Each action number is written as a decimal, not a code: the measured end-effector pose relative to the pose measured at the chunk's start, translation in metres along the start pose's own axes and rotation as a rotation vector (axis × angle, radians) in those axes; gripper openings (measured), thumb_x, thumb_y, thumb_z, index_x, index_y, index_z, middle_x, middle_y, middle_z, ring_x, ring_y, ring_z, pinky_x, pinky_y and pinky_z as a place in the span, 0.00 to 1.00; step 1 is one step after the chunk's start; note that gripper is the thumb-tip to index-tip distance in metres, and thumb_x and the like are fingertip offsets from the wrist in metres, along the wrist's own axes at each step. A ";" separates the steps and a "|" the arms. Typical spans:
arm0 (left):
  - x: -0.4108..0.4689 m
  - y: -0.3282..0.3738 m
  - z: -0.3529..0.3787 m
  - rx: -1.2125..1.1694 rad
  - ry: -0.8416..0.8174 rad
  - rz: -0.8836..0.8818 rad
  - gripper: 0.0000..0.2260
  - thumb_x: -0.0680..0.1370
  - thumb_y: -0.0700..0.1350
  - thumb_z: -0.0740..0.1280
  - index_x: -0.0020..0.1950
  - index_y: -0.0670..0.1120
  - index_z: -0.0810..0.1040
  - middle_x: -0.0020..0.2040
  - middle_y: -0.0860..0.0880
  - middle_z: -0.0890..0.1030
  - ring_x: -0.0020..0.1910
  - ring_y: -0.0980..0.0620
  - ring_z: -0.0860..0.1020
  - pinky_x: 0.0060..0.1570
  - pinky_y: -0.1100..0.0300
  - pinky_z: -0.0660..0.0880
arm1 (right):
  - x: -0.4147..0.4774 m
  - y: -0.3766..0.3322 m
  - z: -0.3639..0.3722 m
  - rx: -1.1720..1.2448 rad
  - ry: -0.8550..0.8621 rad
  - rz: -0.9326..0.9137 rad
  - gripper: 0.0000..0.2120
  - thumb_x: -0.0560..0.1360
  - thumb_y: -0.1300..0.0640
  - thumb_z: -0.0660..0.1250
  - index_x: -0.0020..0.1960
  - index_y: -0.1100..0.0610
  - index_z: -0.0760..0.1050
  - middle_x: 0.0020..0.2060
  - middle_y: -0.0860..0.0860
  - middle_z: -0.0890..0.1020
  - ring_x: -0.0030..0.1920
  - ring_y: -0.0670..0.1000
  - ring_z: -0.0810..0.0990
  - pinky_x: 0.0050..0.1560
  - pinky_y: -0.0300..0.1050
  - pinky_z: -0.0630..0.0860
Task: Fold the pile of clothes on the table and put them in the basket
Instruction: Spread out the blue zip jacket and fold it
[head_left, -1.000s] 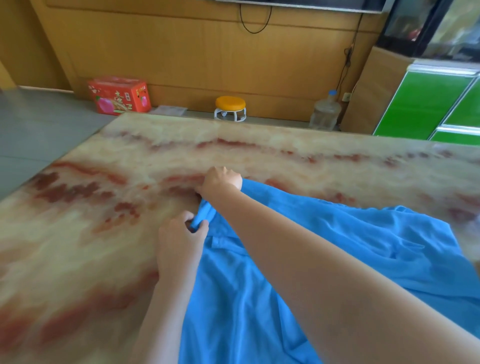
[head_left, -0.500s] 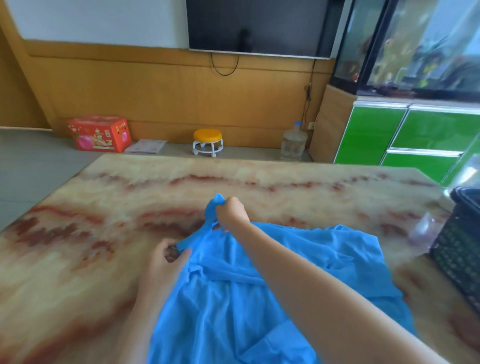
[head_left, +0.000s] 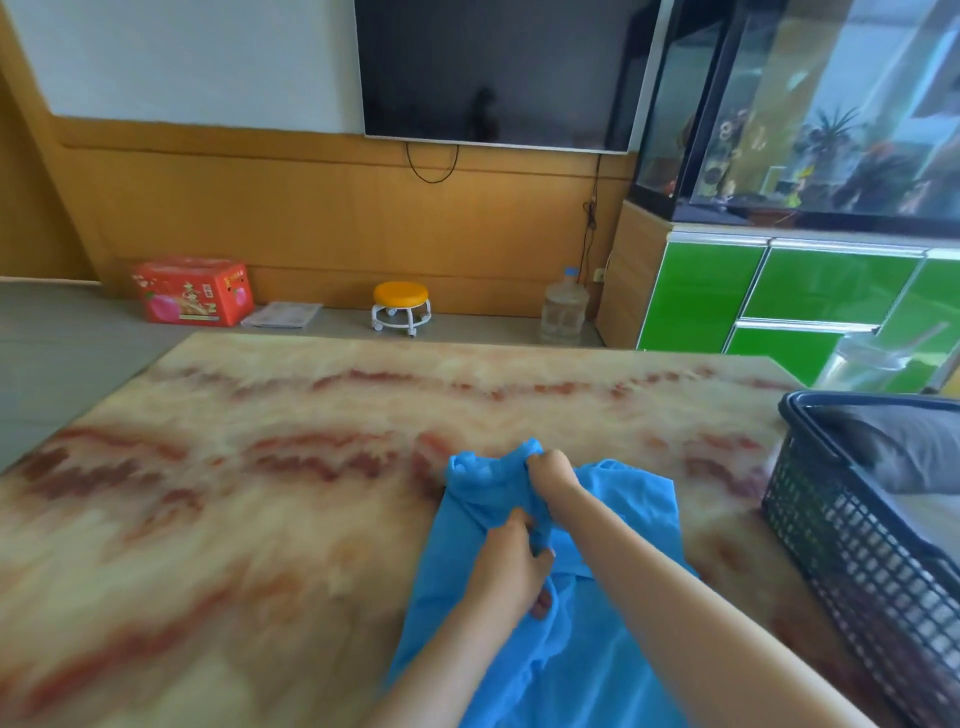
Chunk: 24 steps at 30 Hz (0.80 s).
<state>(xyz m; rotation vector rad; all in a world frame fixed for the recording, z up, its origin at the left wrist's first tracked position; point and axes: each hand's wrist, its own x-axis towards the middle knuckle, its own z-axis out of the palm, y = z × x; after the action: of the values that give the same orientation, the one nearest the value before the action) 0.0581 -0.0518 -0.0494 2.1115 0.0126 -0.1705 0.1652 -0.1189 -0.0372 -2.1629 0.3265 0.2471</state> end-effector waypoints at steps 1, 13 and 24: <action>0.000 0.000 0.003 0.002 -0.018 -0.007 0.06 0.78 0.40 0.61 0.52 0.47 0.66 0.22 0.51 0.74 0.17 0.60 0.73 0.24 0.65 0.72 | 0.006 0.007 0.000 -0.013 0.030 0.006 0.10 0.80 0.62 0.53 0.50 0.64 0.72 0.44 0.58 0.76 0.46 0.53 0.74 0.47 0.42 0.73; 0.012 -0.076 -0.009 0.774 0.274 0.289 0.30 0.77 0.63 0.44 0.69 0.48 0.71 0.71 0.48 0.69 0.72 0.51 0.63 0.70 0.53 0.61 | 0.008 0.012 0.023 -0.557 0.052 -0.604 0.24 0.68 0.35 0.68 0.60 0.45 0.75 0.59 0.47 0.68 0.60 0.53 0.62 0.61 0.46 0.56; 0.008 -0.104 0.014 0.874 0.263 0.271 0.26 0.80 0.62 0.42 0.70 0.55 0.67 0.70 0.44 0.70 0.71 0.44 0.62 0.67 0.43 0.53 | 0.066 0.003 0.051 -0.648 0.249 -0.365 0.21 0.79 0.43 0.57 0.60 0.58 0.75 0.59 0.56 0.72 0.61 0.58 0.64 0.60 0.48 0.60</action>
<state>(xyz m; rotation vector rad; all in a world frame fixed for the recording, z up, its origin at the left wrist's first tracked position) 0.0566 -0.0096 -0.1460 2.9590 -0.2288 0.3279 0.2242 -0.0877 -0.0880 -2.8487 -0.0294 -0.1513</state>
